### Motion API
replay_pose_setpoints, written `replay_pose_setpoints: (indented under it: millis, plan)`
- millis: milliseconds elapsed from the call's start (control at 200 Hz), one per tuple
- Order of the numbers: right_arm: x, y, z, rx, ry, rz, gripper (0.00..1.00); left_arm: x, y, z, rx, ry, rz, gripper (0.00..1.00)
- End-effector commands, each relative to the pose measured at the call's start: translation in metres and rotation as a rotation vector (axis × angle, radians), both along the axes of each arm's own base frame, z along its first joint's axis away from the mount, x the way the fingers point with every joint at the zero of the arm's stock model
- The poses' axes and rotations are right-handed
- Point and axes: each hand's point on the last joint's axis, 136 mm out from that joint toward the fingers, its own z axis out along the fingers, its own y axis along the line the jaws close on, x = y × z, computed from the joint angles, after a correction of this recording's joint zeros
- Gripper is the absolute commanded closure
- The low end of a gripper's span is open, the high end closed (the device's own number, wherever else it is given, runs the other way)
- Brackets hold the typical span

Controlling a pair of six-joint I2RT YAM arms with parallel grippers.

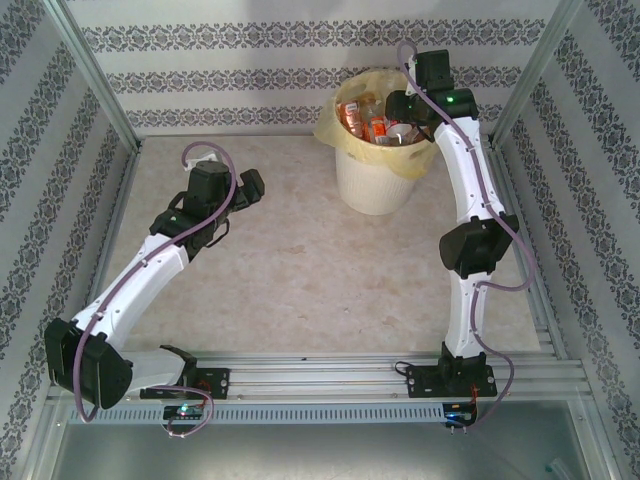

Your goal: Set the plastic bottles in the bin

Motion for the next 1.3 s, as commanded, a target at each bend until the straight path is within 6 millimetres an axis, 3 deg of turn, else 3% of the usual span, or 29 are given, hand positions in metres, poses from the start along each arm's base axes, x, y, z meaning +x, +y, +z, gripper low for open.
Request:
replay_pose_setpoints:
  millis: [0,235,500,640,759,844,954,1064,1174,1299]
  plan:
    - [-0.019,0.013,-0.02,0.032,0.11,0.097,0.57,0.002,0.002,0.005,-0.008,0.007,0.008,0.0]
    - [-0.028,0.012,0.032,0.08,-0.015,0.13,0.53,0.003,0.003,0.006,0.0,0.008,0.008,0.0]
    - [-0.043,-0.01,0.091,0.078,-0.191,0.053,0.41,-0.001,0.018,0.008,0.063,0.009,0.054,0.0]
    - [-0.064,-0.021,0.117,0.097,-0.311,0.003,0.33,-0.006,0.044,0.007,0.16,0.002,0.138,0.0]
    - [-0.094,-0.037,0.14,0.115,-0.444,-0.063,0.24,-0.013,0.076,0.001,0.256,0.007,0.237,0.0]
    - [-0.116,-0.049,0.143,0.116,-0.527,-0.114,0.17,-0.021,0.102,-0.006,0.33,0.021,0.32,0.0]
    - [-0.147,-0.064,0.132,0.117,-0.596,-0.171,0.02,-0.037,0.133,-0.019,0.425,0.044,0.421,0.0]
    - [-0.175,-0.09,0.105,0.102,-0.603,-0.306,0.02,-0.05,0.157,-0.037,0.488,0.044,0.472,0.0]
    - [-0.202,-0.121,0.061,0.026,-0.583,-0.46,0.02,-0.059,0.172,-0.06,0.504,0.025,0.484,0.0]
    - [-0.228,-0.156,-0.004,-0.071,-0.52,-0.631,0.02,-0.064,0.182,-0.089,0.489,0.034,0.485,0.0]
